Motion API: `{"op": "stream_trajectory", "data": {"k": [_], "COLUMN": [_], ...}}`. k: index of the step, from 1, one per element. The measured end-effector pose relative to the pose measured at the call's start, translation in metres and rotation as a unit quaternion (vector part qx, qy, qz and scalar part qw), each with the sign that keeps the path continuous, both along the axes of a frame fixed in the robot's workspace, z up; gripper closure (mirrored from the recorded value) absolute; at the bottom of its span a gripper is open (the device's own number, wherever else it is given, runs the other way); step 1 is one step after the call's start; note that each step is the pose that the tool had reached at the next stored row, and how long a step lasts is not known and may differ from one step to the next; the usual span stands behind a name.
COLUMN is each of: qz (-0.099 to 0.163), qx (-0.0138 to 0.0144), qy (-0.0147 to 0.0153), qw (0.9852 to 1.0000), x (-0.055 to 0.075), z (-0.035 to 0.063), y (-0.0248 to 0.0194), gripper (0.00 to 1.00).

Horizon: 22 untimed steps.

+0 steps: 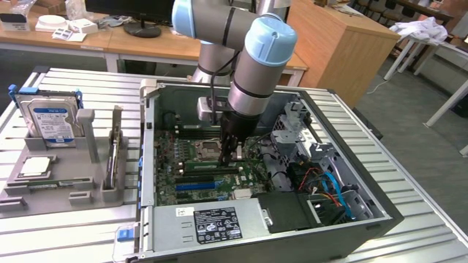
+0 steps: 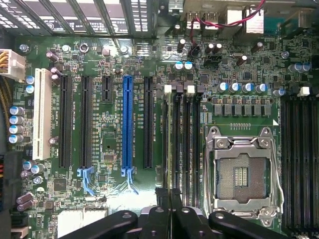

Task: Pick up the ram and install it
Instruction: 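Insert the ram into the slot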

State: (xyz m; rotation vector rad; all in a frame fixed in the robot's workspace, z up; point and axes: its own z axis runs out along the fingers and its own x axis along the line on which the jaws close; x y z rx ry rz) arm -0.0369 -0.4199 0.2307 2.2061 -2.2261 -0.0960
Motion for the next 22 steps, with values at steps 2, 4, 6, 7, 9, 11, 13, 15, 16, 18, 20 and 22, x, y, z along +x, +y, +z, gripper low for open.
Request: {"op": "stream_trajectory", "data": {"k": [2,4,6,7,9,11,13,15,16,18,20,22], "qz": [0.000,-0.001,-0.001,-0.001,-0.001,-0.001,-0.001,-0.001,-0.001,0.000,0.000,0.001], "qx": [0.0001,0.0002,0.0002,0.0001,0.0001,0.0001,0.0001,0.0000,0.0000,0.0001,0.0001,0.0001], "qy": [0.0000,-0.0001,-0.0001,0.0000,0.0000,0.0000,0.0000,0.0000,0.0000,0.0000,-0.0001,-0.0001], "qw": [1.0000,1.0000,1.0000,1.0000,1.0000,1.0000,1.0000,1.0000,1.0000,1.0000,1.0000,1.0000], "x": [0.0000,0.0001,0.0000,0.0000,0.0000,0.0000,-0.0001,-0.0001,-0.0002,-0.0003,-0.0003,-0.0003], "z": [-0.0001,-0.0004,-0.0004,-0.0003,-0.0003,-0.0003,-0.0008,-0.0013,-0.0013,-0.0014,-0.0014,-0.0014], "y": [0.0001,0.0004,0.0004,0.0004,0.0004,0.0004,0.0004,0.0004,0.0004,0.0004,0.0004,0.0004], "gripper": [0.88,0.88,0.88,0.88,0.88,0.88,0.88,0.88,0.88,0.88,0.88,0.88]}}
